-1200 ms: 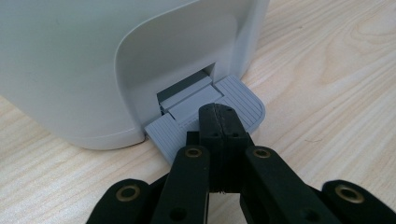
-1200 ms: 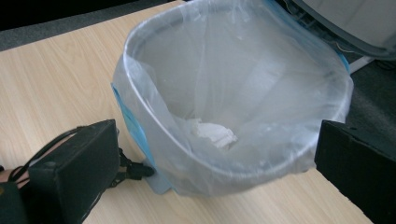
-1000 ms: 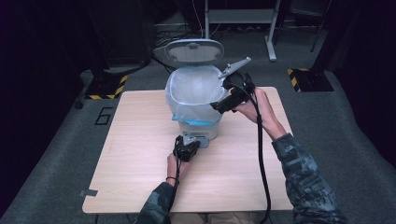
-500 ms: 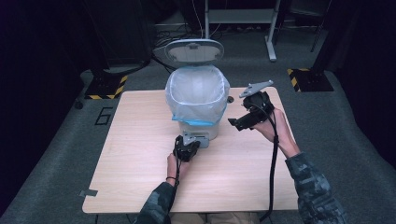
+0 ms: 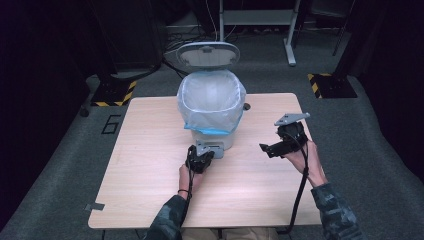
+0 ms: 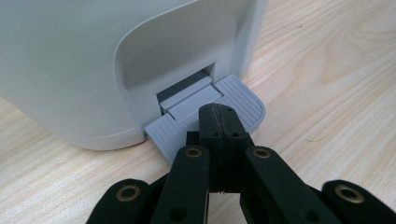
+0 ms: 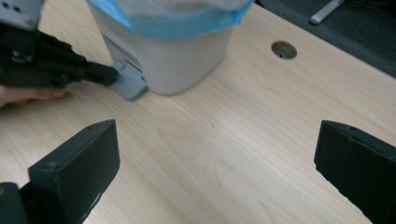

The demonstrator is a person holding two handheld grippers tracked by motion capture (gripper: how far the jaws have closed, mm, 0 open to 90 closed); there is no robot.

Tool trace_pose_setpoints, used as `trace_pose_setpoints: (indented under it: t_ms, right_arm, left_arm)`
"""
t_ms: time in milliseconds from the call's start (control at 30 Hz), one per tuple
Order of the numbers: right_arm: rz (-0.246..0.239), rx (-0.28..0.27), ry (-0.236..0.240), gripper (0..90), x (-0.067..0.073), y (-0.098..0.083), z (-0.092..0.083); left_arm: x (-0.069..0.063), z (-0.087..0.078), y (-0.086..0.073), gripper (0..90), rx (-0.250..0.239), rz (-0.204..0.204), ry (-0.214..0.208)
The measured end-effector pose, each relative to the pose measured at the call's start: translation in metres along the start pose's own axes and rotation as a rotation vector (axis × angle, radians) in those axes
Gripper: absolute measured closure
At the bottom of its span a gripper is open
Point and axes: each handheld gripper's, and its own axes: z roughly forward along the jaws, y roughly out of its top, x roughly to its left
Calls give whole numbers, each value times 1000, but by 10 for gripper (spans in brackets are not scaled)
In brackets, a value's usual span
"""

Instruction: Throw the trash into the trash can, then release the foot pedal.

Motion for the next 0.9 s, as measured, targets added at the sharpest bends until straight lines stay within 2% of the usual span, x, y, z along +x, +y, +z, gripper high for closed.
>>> trace_pose_setpoints:
  t_ms: [300, 400, 600, 633, 733, 900]
  right_arm:
    - [79, 23, -65, 0, -1, -48, 11]
    - [118, 43, -61, 0, -2, -65, 17]
    - [166, 64, -92, 0, 0, -100, 29]
    - [163, 64, -95, 0, -1, -105, 30]
    - [194, 66, -114, 0, 0, -118, 34]
    - [206, 74, -148, 0, 0, -138, 42]
  left_arm:
    - [0, 0, 0, 900, 0, 0, 0]
    - [0, 0, 0, 900, 0, 0, -1]
    - [0, 0, 0, 900, 0, 1, 0]
    - [0, 0, 0, 900, 1, 1, 0]
    - [0, 0, 0, 900, -2, 2, 0]
    - [0, 0, 0, 900, -3, 1, -1]
